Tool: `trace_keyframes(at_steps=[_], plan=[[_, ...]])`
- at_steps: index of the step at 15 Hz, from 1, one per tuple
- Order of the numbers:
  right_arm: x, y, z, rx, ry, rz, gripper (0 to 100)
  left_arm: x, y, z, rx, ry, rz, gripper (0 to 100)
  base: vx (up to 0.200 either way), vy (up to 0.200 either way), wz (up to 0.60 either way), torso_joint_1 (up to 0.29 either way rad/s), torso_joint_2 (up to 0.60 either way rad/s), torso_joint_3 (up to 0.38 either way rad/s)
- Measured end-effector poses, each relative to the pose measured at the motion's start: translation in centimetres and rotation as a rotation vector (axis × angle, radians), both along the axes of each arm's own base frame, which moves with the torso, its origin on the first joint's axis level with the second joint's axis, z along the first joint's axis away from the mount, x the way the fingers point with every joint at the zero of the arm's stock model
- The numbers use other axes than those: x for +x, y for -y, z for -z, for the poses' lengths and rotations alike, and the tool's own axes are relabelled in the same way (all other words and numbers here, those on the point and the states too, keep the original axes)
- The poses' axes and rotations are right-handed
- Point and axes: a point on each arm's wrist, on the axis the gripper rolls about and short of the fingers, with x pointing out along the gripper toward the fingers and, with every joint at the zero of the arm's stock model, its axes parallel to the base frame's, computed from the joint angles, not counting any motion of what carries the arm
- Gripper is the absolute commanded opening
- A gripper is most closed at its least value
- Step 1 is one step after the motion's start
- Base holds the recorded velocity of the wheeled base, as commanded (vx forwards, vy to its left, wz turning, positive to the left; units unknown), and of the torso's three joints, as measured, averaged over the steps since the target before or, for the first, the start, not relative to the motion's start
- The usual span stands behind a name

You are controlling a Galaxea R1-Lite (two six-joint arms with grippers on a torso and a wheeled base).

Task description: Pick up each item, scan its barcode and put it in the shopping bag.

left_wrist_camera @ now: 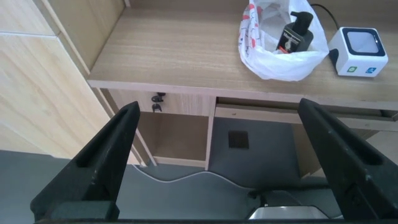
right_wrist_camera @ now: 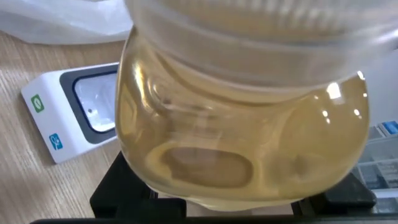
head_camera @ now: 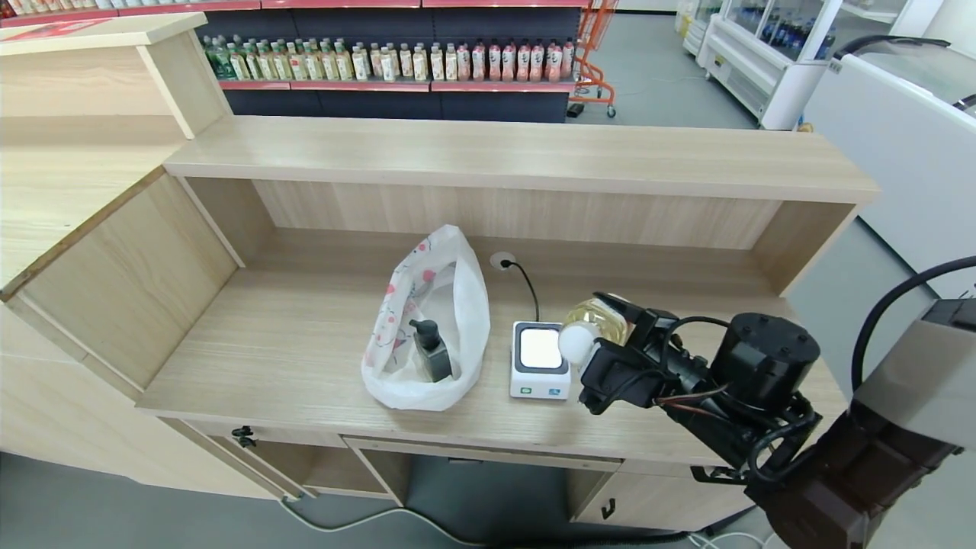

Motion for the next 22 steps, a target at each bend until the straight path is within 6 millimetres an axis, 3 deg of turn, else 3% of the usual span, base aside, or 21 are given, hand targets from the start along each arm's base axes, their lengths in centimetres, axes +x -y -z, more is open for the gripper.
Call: trace_keyframes(at_steps=[7,22], plan=[[1.5,-1.7,1.7,-0.005,-0.018,-0.055,0,0.0,0.0,0.0,0.000,0.000,0.000,100,0.000,0.000,0.00,0.000,0.00,0.000],[4.1,-4.0,3.5,0.003,0.005,-0.077,0,0.0,0.0,0.0,0.000,0.000,0.000,100,0.000,0.000,0.00,0.000,0.00,0.000]])
